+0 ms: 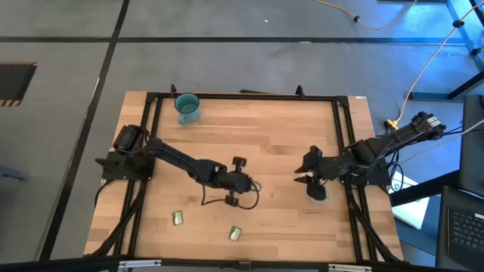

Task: Pick and place items into bin
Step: Put the white stevia packet into the transparent bin

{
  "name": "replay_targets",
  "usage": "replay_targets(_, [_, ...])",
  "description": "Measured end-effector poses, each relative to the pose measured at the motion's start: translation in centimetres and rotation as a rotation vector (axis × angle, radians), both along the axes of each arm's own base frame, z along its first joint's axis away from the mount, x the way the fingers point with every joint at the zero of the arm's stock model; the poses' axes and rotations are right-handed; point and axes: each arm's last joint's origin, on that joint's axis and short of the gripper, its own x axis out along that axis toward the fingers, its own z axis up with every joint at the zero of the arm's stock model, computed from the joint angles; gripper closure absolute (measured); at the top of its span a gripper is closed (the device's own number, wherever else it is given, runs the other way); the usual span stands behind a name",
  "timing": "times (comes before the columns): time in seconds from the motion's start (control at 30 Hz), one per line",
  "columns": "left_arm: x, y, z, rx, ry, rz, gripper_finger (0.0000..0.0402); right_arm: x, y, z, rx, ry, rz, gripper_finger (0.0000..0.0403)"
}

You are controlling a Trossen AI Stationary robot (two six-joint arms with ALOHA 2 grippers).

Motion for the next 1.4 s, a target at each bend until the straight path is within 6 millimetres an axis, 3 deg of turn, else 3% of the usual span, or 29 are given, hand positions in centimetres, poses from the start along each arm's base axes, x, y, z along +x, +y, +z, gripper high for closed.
replay_targets(0.17, [1.2,0.3,1.8,0.169,-0.194,0.067,0.0395,1.8,0.1,-0.2,-0.159,-0.087,0.023,0.0223])
replay_targets(0.47, [1.8,-0.5,3.9,0.448,-0.349,0.152,0.0396,3.8,0.0,-0.9,-0.2,-0.105,0.015,0.021])
replay_targets(0.7, [1.7,-0.9,4.3,0.488,-0.381,0.181,0.0397,4.7,-0.9,-1.4,-0.15,-0.1,-0.094,0.021])
replay_targets(1.1, [1.9,-1.0,5.1,0.512,-0.436,0.212,0.0397,6.0,-2.3,-0.3,-0.07,-0.24,-0.202,0.0211])
replay_targets(1.23, [2.0,-1.0,5.3,0.524,-0.443,0.205,0.0396,6.0,-2.5,-0.3,-0.052,-0.242,-0.219,0.0235])
replay_targets(1.4, [2.0,-1.0,5.3,0.533,-0.439,0.2,0.0397,6.1,-2.4,-0.3,-0.025,-0.233,-0.182,0.0303])
